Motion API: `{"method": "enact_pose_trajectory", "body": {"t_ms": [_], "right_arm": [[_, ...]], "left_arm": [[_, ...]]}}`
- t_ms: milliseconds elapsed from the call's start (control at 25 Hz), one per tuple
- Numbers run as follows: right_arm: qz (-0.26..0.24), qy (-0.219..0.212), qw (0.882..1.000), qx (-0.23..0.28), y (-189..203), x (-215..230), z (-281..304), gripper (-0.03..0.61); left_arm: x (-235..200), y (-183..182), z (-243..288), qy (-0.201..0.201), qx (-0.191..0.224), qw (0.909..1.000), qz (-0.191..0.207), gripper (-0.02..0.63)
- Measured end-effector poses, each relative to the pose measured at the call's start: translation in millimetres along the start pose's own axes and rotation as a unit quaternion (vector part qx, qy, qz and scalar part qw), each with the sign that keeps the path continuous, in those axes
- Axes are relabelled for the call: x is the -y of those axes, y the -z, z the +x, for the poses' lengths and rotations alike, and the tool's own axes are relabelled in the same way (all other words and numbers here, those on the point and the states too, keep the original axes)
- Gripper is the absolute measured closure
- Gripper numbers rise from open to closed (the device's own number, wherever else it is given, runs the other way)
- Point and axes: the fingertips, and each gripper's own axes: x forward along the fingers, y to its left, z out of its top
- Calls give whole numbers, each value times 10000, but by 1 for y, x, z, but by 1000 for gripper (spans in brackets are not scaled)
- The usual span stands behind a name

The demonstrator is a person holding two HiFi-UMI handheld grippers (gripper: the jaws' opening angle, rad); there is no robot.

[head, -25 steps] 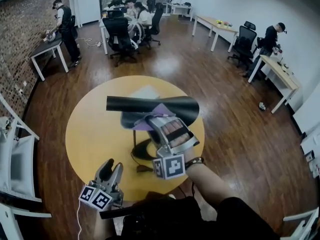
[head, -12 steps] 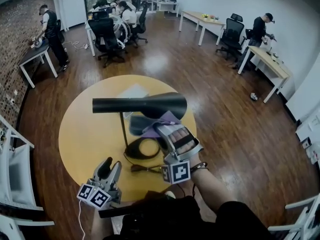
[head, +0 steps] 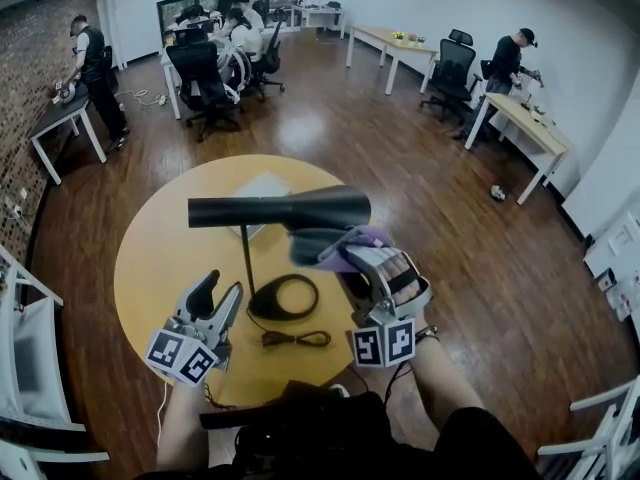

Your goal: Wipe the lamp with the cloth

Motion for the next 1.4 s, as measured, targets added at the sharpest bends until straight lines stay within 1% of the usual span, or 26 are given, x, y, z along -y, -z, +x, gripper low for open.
{"method": "enact_pose_trajectory", "body": {"t_ms": [120, 200, 280, 360, 440, 480, 560, 680, 720, 760, 960, 1120, 1280, 1400], "right_arm": [[329, 104, 9977, 579, -42, 33, 8, 474], [585, 35, 9934, 986, -80, 54, 22, 474], [865, -207, 9875, 1298, -119, 67, 43, 474], [1315, -540, 9780, 1527, -150, 75, 66, 474], [1946, -925, 9635, 1592, -168, 80, 86, 474], [2278, -1159, 9549, 1513, -171, 80, 94, 474], [2847, -1620, 9358, 1303, -168, 75, 105, 474], [3435, -2065, 9072, 1276, -161, 74, 109, 476], [3566, -2155, 9000, 1276, -158, 75, 109, 476], [3646, -2211, 8959, 1248, -155, 74, 110, 476], [3757, -2226, 8952, 895, -114, 72, 107, 476], [3887, -2285, 8906, 590, -71, 63, 95, 476], [4189, -2292, 8775, 440, -23, 52, 68, 474], [4364, -2155, 8728, 381, 4, 55, 54, 476]], "left_arm": [[1, -20, 10, 204, 140, 9997, 63, 405], [3, -32, 13, 329, 194, 9992, 90, 405], [3, -36, 14, 429, 155, 9989, 131, 405], [-1, -32, 16, 452, 29, 9988, 169, 405], [-5, -30, 18, 434, -61, 9988, 200, 405], [-5, -31, 18, 435, -65, 9988, 205, 405], [-4, -35, 16, 467, -35, 9987, 205, 405], [-6, -37, 7, 482, -4, 9987, 154, 405], [-9, -37, 4, 471, 17, 9988, 112, 405], [-11, -36, 0, 457, 39, 9989, 67, 405], [-15, -26, -5, 389, 8, 9992, -40, 405], [-12, -18, 1, 301, 8, 9995, -131, 405], [-3, -10, 9, 213, -40, 9996, -197, 405], [1, -7, 17, 190, -85, 9996, -194, 405]]}}
